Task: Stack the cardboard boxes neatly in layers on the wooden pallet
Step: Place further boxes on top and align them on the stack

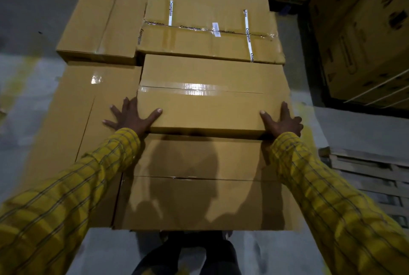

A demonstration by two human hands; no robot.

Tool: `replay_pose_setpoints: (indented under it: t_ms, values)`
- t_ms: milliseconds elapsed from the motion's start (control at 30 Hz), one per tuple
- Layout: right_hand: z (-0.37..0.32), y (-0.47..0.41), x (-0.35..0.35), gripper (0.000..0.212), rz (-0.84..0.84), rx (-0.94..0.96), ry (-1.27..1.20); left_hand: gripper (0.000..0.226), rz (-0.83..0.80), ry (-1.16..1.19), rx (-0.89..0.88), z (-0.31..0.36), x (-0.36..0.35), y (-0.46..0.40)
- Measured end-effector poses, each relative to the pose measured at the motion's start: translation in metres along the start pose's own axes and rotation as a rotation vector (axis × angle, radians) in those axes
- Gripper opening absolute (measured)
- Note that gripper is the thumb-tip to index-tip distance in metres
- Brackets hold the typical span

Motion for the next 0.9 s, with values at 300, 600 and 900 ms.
replay_pose_setpoints:
  t_ms: [300,600,900]
  values:
    - [0.011,0.018,-0.009,0.107,0.049,0.001,0.042,0.112,0.001,0.010,-0.051,-0.008,0.004,-0.005]
    - [0.010,0.017,-0.014,0.115,-0.080,0.072,0.038,0.108,0.001,-0.025,-0.005,-0.009,0.002,-0.016]
    - [-0.017,0.074,-0.042,0.102,-0.046,0.312,0.402,0.100,0.024,-0.399,-0.306,0.067,0.008,0.009]
Point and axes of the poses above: each hand's wrist, its own y-axis away from the middle knuckle, its own x-axis out of the back of the hand, z = x × y, the point moved 8 cm from there along -y, towards the middle knuckle, and after that the axes turned 3 degrees about -z, right-handed, at the moved point
